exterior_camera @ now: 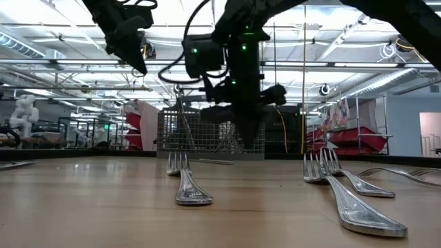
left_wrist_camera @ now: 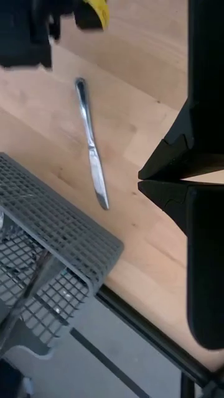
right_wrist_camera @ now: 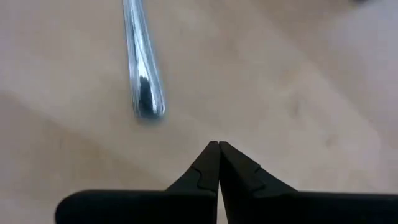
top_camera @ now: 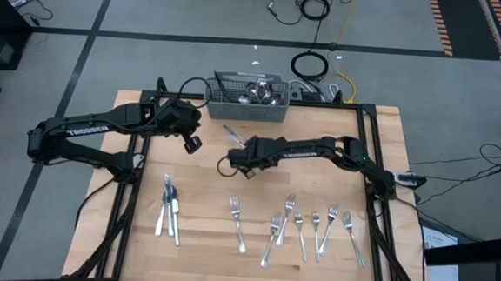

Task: Sort silverware
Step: Put the silver knife into the gray utensil holder

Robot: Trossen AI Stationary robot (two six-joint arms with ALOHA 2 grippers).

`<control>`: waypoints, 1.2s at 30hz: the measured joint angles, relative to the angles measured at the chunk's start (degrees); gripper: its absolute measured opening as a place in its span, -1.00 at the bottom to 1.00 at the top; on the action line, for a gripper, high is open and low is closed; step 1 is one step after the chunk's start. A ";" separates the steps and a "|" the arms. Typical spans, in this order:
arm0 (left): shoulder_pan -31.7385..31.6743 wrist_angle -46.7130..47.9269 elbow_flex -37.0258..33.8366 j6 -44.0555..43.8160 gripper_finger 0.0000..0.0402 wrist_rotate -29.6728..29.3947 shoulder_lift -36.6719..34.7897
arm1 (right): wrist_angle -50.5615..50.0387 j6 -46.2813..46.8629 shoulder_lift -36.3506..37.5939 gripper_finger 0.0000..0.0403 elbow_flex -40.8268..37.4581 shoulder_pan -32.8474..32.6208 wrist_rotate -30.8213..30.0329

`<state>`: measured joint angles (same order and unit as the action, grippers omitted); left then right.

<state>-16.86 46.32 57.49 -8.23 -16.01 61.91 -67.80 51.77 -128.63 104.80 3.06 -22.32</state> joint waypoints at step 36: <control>-0.04 4.10 0.00 -0.23 -0.91 0.85 0.00 | 41.00 -1.44 -4.93 -1.00 0.26 11.92 3.25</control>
<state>-16.91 50.42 57.49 -8.46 -15.16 61.91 -26.80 50.33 -133.56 105.06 14.98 -19.07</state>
